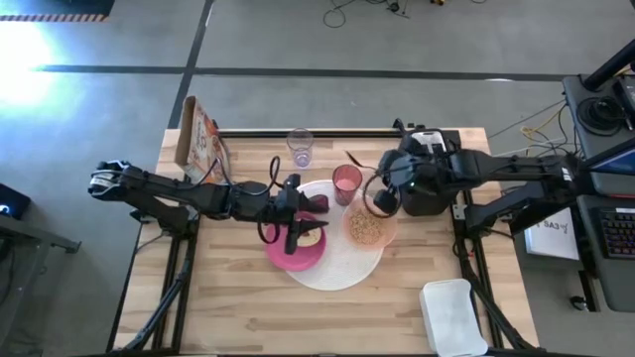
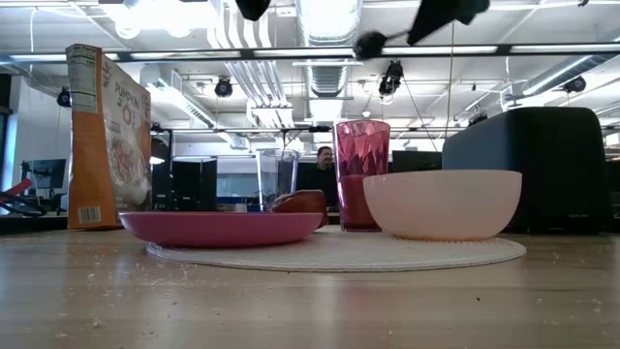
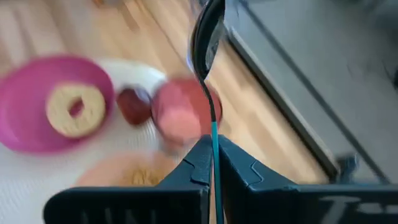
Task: Arrange a breakfast setting
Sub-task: Put the blue spoon on the right side of the white place mat
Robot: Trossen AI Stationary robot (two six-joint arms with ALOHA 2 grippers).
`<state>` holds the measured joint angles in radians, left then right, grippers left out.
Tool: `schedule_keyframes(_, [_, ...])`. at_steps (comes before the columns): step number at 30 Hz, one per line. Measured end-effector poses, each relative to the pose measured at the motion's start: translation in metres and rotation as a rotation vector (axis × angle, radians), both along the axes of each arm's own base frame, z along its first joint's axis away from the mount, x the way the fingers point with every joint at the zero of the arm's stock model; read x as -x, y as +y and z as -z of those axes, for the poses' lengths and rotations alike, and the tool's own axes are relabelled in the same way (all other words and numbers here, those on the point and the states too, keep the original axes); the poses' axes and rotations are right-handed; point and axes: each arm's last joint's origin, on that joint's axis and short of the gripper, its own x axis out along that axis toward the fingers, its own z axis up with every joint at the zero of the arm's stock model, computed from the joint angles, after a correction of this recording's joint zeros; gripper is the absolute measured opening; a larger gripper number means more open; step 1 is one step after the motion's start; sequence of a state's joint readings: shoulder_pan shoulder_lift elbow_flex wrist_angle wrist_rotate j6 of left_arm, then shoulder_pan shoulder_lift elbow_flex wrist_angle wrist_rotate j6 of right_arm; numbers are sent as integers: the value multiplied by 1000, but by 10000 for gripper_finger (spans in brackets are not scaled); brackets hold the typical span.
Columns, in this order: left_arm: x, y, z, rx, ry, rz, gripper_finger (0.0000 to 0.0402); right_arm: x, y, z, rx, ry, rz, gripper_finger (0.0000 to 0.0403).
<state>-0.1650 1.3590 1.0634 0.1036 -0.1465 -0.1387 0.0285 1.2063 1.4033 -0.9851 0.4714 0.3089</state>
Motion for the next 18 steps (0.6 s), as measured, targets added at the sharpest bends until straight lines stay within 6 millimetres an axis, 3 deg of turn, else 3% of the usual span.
schedule_keyframes(18, [0,1,1,-5,10,-5,134,13,34,49,-229,479,252,8])
